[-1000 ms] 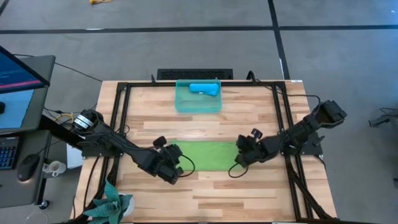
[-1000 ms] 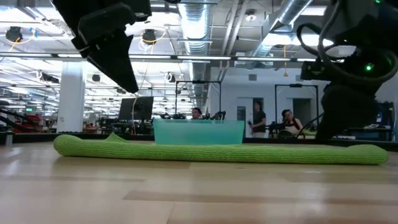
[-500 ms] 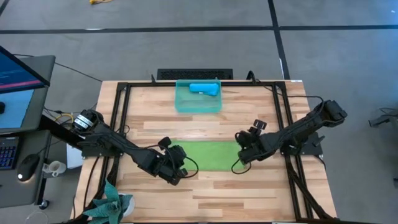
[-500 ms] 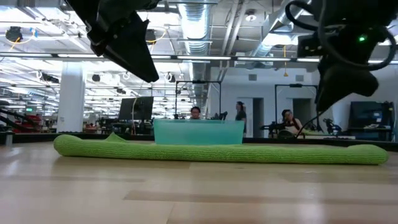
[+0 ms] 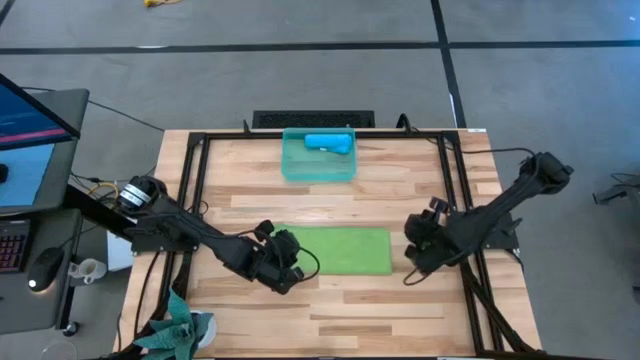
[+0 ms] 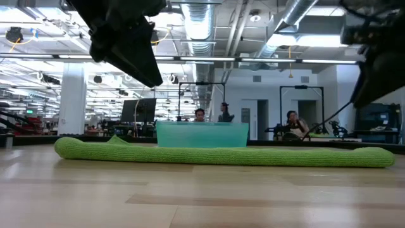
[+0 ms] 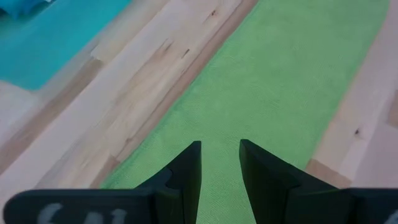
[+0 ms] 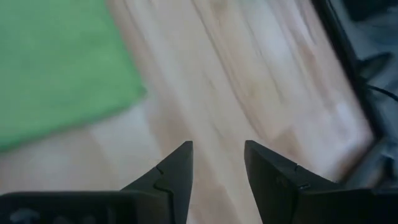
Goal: Roll microfiber towels into tight, uniform cylinder then place into a basket
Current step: Fold the green microfiber cloth
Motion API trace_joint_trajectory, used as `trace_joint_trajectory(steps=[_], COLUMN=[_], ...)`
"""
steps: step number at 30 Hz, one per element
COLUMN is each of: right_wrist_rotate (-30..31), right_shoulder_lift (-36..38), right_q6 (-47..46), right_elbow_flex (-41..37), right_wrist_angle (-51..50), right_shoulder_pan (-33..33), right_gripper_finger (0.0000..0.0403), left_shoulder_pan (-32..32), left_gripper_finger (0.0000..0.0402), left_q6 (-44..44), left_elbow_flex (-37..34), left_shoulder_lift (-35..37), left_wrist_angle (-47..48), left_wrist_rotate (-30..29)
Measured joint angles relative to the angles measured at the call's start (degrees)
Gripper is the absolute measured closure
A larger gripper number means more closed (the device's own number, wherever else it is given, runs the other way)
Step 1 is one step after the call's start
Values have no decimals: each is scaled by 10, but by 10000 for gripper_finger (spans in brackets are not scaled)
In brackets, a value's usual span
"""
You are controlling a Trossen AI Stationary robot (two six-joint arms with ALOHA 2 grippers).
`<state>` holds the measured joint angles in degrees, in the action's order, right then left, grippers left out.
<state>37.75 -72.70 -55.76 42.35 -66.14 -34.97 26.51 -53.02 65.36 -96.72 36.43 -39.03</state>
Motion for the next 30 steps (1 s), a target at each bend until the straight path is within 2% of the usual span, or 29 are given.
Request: trace_joint_trajectory(steps=[5, 12, 17, 21, 26, 30], right_wrist_rotate=[10, 13, 11, 11, 11, 11], right_shoulder_lift=[48, 52, 39, 40, 40, 40], right_q6=[21, 166, 197, 198, 198, 198], right_elbow_flex=[0, 0, 0, 0, 0, 0], right_wrist_angle=[88, 217, 228, 229, 230, 230], right_shoulder_pan=[-25, -32, -18, -3, 10, 10], right_gripper_finger=[235, 234, 235, 236, 234, 236], left_shoulder_pan=[-19, -57, -81, -99, -135, -179], left_gripper_finger=[299, 299, 299, 299, 299, 299], left_q6=[8, 41, 68, 98, 155, 165], left_elbow_flex=[0, 1, 1, 1, 1, 1], left_shoulder_lift=[-38, -101, -121, -122, -122, -122], left_wrist_angle=[-24, -54, -49, -41, -26, -25], left_wrist_rotate=[13, 85, 129, 127, 81, 110])
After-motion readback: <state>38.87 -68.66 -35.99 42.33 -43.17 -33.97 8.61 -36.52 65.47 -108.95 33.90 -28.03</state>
